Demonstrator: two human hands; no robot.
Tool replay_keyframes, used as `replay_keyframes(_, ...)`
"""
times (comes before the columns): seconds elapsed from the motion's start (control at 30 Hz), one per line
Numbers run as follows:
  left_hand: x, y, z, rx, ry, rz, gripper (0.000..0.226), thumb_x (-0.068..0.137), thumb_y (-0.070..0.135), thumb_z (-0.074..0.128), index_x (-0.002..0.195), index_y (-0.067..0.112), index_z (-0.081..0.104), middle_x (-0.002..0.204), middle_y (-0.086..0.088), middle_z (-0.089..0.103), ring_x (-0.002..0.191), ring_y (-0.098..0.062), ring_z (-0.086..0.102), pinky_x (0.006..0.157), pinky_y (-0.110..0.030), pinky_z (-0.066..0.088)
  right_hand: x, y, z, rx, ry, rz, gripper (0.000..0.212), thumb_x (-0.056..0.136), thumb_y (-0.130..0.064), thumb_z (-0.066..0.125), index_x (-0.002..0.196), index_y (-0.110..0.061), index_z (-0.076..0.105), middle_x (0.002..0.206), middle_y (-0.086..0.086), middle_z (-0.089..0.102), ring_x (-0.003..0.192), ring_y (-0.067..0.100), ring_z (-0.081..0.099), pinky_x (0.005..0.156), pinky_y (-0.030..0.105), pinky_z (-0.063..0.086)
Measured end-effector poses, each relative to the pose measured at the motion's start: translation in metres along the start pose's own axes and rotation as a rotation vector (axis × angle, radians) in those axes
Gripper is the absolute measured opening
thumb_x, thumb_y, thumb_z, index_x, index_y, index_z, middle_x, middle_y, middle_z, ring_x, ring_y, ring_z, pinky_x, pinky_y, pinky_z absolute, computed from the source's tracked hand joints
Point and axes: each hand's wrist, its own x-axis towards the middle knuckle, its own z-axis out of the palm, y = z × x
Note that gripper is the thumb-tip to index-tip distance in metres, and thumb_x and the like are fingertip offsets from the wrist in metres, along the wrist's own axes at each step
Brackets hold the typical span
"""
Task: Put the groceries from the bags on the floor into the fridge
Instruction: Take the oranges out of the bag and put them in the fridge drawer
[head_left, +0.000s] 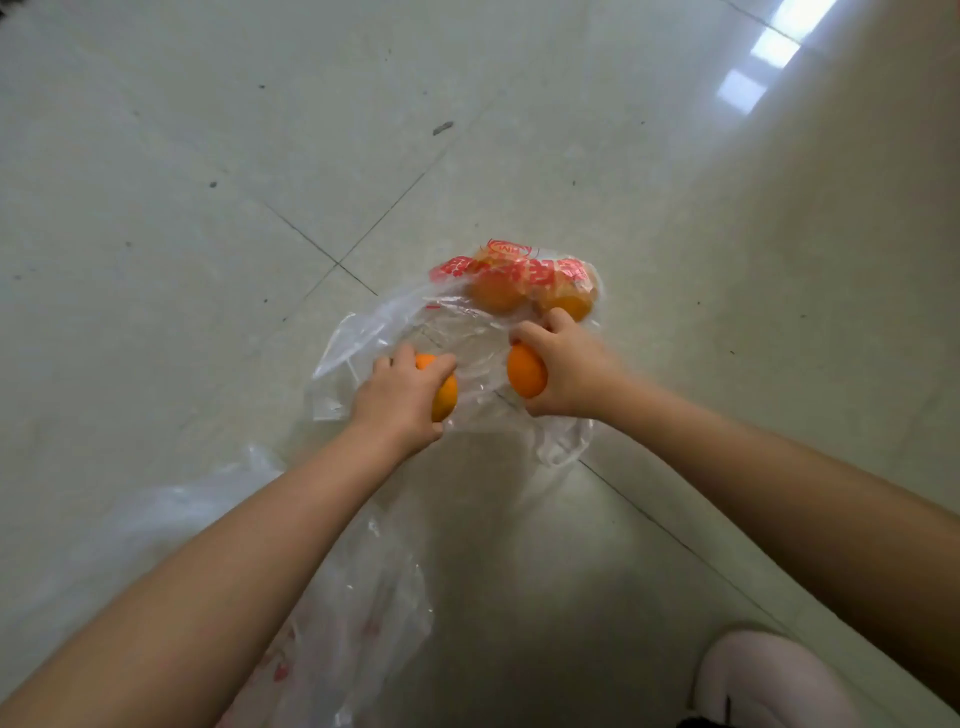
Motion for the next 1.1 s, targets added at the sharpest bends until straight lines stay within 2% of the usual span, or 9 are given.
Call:
replay_keyframes(0.1, -0.029, 0.01, -0.025, -0.168, -0.006, 0.013, 0.075, 0.074, 0.035, 0.074, 0.139, 0.034, 0.036, 0.134, -0.009, 0.038, 0.12, -0.031, 0.046, 0.093, -0.038, 0.046, -0.019, -0.014, -0.024, 0.166, 0.039, 0.052, 0.075, 0.069, -0.025, 0.075, 0.134, -0.024, 0.037, 0.13, 0.012, 0.039, 0.115, 0.032, 0.045, 0.085, 0.033, 0.042)
replay_keyframes(0.23, -0.082, 0.029, -0.08, -0.292, 0.036, 0.008, 0.075, 0.072, 0.039, 0.076, 0.136, 0.031, 0.039, 0.132, -0.008, 0.041, 0.116, -0.03, 0.05, 0.092, -0.035, 0.046, -0.071, -0.044, -0.076, 0.289, 0.063, 0.091, 0.075, 0.066, -0.02, 0.078, 0.132, -0.021, 0.042, 0.132, 0.011, 0.039, 0.116, 0.029, 0.046, 0.085, 0.029, 0.041)
replay_keyframes(0.37, -0.14, 0.045, -0.158, -0.386, 0.08, 0.001, 0.074, 0.071, 0.038, 0.077, 0.134, 0.029, 0.041, 0.13, -0.01, 0.043, 0.114, -0.03, 0.052, 0.092, -0.034, 0.046, -0.127, -0.078, -0.155, 0.326, 0.077, 0.124, 0.069, 0.067, -0.016, 0.076, 0.128, -0.021, 0.045, 0.125, 0.009, 0.041, 0.097, 0.023, 0.044, 0.075, 0.024, 0.035)
replay_keyframes(0.5, -0.203, 0.063, -0.26, -0.349, 0.091, 0.039, 0.072, 0.073, 0.034, 0.076, 0.135, 0.03, 0.04, 0.131, -0.01, 0.042, 0.114, -0.03, 0.052, 0.091, -0.035, 0.046, -0.182, -0.112, -0.253, 0.358, 0.127, 0.121, 0.067, 0.066, -0.014, 0.075, 0.126, -0.02, 0.047, 0.122, 0.011, 0.043, 0.102, 0.028, 0.05, 0.077, 0.023, 0.037)
replay_keyframes(0.63, -0.262, 0.092, -0.375, -0.248, 0.108, 0.102, 0.07, 0.076, 0.036, 0.072, 0.137, 0.03, 0.039, 0.134, -0.01, 0.042, 0.114, -0.03, 0.053, 0.09, -0.035, 0.047, -0.241, -0.139, -0.364, 0.331, 0.205, 0.114, 0.067, 0.068, -0.018, 0.076, 0.128, -0.02, 0.045, 0.124, 0.011, 0.042, 0.102, 0.027, 0.048, 0.076, 0.023, 0.034)
replay_keyframes(0.87, -0.351, 0.179, -0.567, -0.08, 0.26, 0.329, 0.073, 0.077, 0.037, 0.071, 0.139, 0.033, 0.033, 0.132, -0.006, 0.043, 0.115, -0.027, 0.051, 0.085, -0.033, 0.047, -0.353, -0.169, -0.551, 0.289, 0.494, 0.177, 0.071, 0.068, -0.023, 0.077, 0.13, -0.025, 0.043, 0.128, 0.008, 0.041, 0.112, 0.028, 0.047, 0.08, 0.027, 0.039)
replay_keyframes(1.1, -0.461, 0.293, -0.702, 0.026, 0.425, 0.637, 0.077, 0.075, 0.038, 0.072, 0.14, 0.031, 0.03, 0.133, -0.008, 0.043, 0.115, -0.029, 0.052, 0.088, -0.035, 0.047, -0.512, -0.173, -0.689, 0.207, 0.787, 0.315, 0.075, 0.068, -0.024, 0.078, 0.133, -0.022, 0.042, 0.128, 0.008, 0.042, 0.115, 0.025, 0.046, 0.084, 0.027, 0.037)
